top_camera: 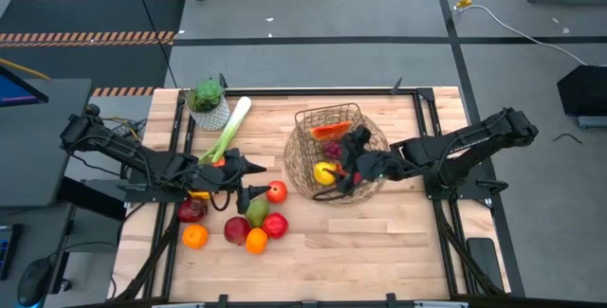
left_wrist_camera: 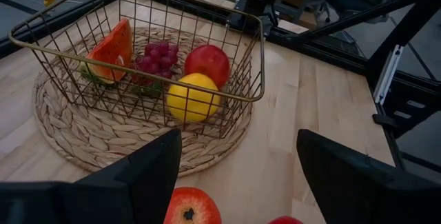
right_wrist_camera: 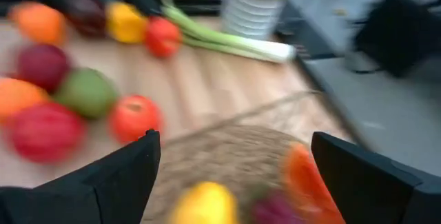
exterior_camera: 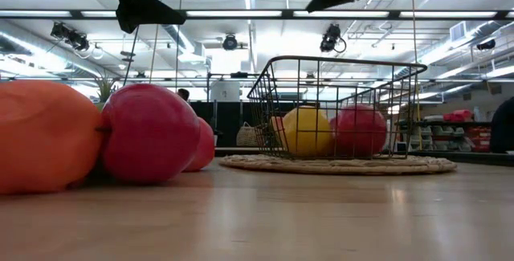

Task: Build produce basket
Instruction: Put the bottom left red apple into the wire basket

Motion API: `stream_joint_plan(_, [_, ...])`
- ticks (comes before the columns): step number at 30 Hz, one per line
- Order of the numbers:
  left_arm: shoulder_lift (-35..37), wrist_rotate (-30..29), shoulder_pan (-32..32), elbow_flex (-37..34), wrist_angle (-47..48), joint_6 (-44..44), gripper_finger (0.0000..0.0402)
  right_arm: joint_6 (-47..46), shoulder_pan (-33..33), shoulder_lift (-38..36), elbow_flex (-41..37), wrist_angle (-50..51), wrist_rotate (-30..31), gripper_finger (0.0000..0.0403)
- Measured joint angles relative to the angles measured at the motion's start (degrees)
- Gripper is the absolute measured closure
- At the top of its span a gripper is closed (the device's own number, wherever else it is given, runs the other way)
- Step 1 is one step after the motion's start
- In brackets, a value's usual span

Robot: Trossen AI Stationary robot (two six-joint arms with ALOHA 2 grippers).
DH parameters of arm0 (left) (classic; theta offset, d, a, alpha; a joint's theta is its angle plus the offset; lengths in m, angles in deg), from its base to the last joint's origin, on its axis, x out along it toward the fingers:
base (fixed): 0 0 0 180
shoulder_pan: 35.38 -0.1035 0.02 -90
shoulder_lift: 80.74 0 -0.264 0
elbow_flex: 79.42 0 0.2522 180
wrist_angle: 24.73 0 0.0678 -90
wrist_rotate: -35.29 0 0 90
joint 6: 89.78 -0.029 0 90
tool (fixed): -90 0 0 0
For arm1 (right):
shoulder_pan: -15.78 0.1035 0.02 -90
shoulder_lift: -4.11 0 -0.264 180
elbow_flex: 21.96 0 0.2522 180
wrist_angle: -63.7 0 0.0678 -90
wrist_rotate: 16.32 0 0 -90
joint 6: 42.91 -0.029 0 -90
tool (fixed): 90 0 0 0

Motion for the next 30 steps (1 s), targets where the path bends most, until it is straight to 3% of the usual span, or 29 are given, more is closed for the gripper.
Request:
stream_joint_plan(4, [0.00,0.00,0.00,0.00,0.00,0.00,0.0108,-4.85,0.00,0.02,0.00,-1.38,-6.62,0.0021])
stream_joint_plan(12, [0.00,-0.02,-0.04,0.00,0.07,0.26,0.0108,-9.82,1.00,5.07,0.07,-6.85,-7.86,0.0020])
stream_joint_plan(20, [0.00,-2.43,0.33,0.00,0.37,2.38,0.0108,-6.78,2.97,19.44,0.04,-26.67,-24.76,0.0022])
stream_joint_plan(25, [0.10,-5.96,1.77,0.00,0.42,1.69,0.0108,-5.10,3.58,23.52,0.00,-33.19,-24.70,0.0027])
stream_joint_plan(30, [0.31,-9.82,3.29,0.00,0.31,0.90,0.0108,2.89,5.40,27.52,0.00,-39.58,-22.97,0.0027])
